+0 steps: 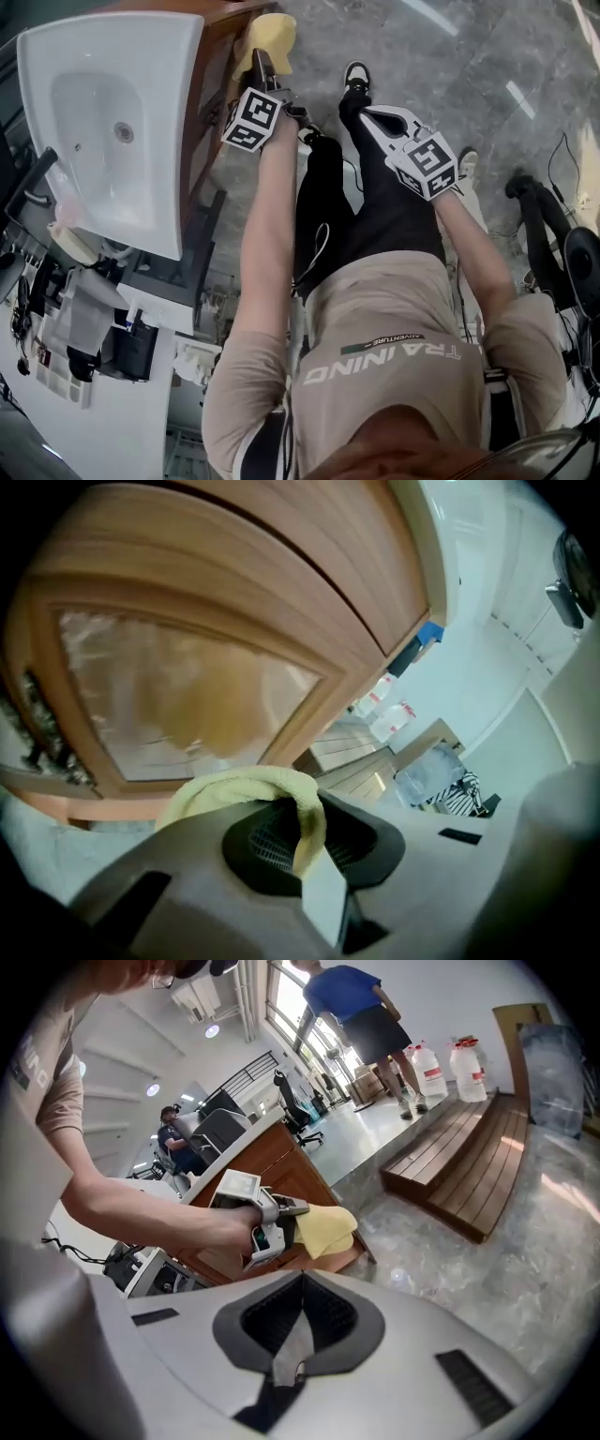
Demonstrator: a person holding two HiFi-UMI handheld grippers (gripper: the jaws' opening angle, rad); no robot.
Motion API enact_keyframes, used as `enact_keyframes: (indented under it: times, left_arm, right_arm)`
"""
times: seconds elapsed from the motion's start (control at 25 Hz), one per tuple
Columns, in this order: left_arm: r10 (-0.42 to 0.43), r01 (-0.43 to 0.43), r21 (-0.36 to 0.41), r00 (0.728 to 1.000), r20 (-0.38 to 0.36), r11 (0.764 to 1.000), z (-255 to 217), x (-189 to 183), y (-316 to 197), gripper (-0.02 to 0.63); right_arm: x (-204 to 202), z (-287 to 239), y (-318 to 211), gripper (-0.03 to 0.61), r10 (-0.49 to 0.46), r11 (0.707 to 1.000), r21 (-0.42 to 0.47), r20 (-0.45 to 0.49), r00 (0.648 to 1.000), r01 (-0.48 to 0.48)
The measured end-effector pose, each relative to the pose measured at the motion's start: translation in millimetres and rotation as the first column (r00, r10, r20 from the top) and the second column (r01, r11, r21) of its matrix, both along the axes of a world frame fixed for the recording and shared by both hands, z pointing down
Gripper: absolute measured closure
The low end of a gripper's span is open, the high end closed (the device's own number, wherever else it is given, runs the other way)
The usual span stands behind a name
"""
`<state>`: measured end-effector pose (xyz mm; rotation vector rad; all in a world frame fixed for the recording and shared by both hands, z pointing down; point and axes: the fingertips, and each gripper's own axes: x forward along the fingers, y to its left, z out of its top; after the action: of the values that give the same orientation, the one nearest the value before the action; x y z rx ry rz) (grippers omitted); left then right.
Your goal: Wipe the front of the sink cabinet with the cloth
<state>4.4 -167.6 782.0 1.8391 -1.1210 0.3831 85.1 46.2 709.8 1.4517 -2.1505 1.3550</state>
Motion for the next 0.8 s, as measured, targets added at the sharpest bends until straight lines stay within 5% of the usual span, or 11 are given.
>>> enact_keyframes:
  times: [0.52, 0.8]
  left_arm:
    - [-0.204, 0.240, -0.159, 0.956, 0.212, 0.958, 55, -307, 140, 0.574]
    - [-0.292, 0.340, -0.160, 0.920, 0.263, 0.927, 76, -417, 159, 0.574]
  right_arm:
    - [-186, 17, 26, 0.566, -0.132, 0.991, -0.007, 0.032, 0.991, 0.132]
    - [-260, 24, 45, 0.566, -0.179, 0.984, -0.017, 0.038, 0.983, 0.179]
